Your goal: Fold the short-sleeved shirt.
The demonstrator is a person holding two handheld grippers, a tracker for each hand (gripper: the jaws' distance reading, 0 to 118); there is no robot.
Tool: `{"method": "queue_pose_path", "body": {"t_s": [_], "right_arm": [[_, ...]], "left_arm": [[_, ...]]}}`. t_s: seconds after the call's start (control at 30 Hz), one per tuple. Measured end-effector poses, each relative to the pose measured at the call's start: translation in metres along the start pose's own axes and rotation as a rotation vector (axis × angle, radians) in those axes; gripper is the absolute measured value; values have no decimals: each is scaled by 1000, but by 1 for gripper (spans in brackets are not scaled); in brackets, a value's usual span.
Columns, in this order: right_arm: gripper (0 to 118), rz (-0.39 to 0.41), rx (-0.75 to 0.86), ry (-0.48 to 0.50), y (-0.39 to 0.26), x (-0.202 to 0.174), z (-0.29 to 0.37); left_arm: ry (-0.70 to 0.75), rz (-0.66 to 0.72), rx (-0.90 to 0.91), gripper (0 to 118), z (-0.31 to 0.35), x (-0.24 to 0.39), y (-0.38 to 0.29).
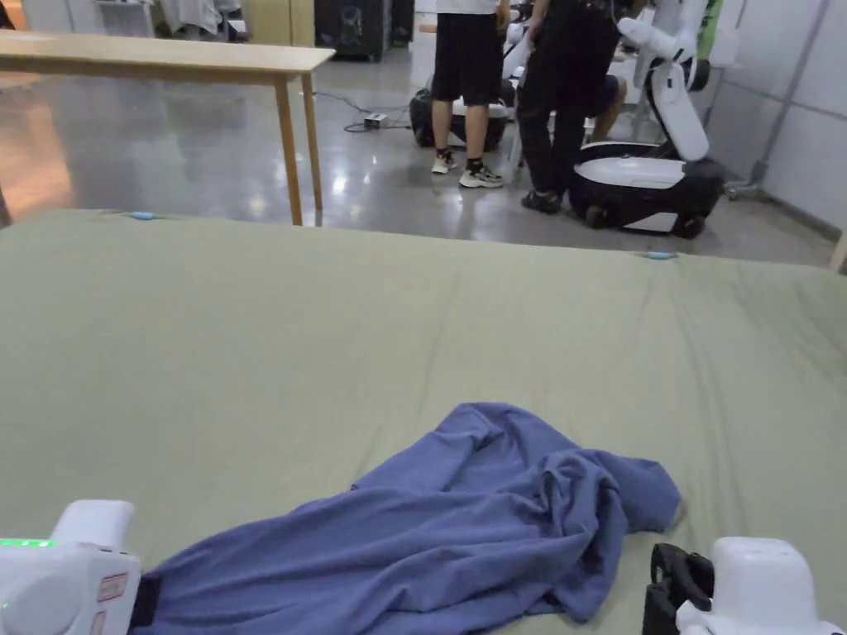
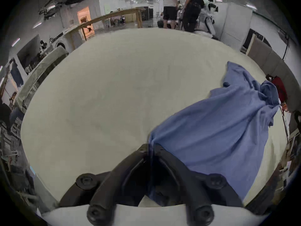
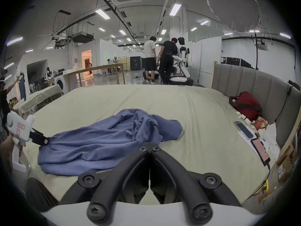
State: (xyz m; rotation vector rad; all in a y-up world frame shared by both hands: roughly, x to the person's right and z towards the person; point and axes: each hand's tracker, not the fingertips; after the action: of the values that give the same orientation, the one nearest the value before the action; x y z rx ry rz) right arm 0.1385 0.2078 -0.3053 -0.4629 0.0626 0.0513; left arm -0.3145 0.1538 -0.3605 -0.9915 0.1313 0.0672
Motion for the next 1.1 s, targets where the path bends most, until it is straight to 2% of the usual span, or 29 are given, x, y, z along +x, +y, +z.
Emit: {"method": "queue_pose_path", "body": {"t_s": [0.07, 0.13, 0.17, 0.27, 0.37, 0.5, 0.53, 0.57, 0.7, 0.77, 0.83, 0.9, 0.97, 1.0, 1.03, 1.07, 1.1], "right_arm": [[1, 2, -2, -15, 4, 11, -8], [1, -57, -50, -95, 7, 36, -26], [1, -76, -59, -105, 8, 49, -34], [1, -49, -99, -148, 17, 87, -68], [2, -65, -140, -122, 34, 115, -109], [47, -48, -267, 10, 56, 132, -165], [106, -44, -316, 41, 58, 134, -182], [118, -23, -284, -3, 67, 134, -190], [114, 12, -381, 7, 80, 112, -219], [110, -4, -424, 34, 66, 121, -246], [101, -11, -471, 55, 61, 115, -257], [92, 16, -517, 62, 52, 110, -264], [65, 43, -545, 66, 46, 103, -265], [41, 30, -537, 89, 47, 102, -260], [8, 1, -515, 108, 52, 100, -253], [8, 19, -472, 44, 57, 96, -246], [8, 17, -446, 64, 64, 97, -236]], "left_arm": [[5, -56, 2, 2, 19, 26, -7], [-56, -17, -51, 2, 18, 28, -9], [-70, -13, -58, 2, 11, 19, -5], [-74, -22, -48, 2, 13, 12, 2], [-74, -23, -30, 2, 20, 20, -2], [-87, -12, -33, 2, 19, 15, 1], [-89, -12, -31, 2, 18, 15, 1], [-88, -12, -31, 2, 18, 17, 0], [-88, -9, -36, 2, 13, 15, 2], [-86, -12, -37, 2, 12, 13, 4], [-84, -13, -37, 2, 12, 16, 2], [-82, -12, -40, 2, 10, 15, 3], [-76, -18, -38, 2, 12, 18, 1], [-75, -24, -40, 2, 14, 18, 2], [-75, -22, -37, 2, 16, 17, 2], [-79, -23, -36, 2, 18, 15, 4], [-92, -26, -35, 2, 24, 15, 3]]}}
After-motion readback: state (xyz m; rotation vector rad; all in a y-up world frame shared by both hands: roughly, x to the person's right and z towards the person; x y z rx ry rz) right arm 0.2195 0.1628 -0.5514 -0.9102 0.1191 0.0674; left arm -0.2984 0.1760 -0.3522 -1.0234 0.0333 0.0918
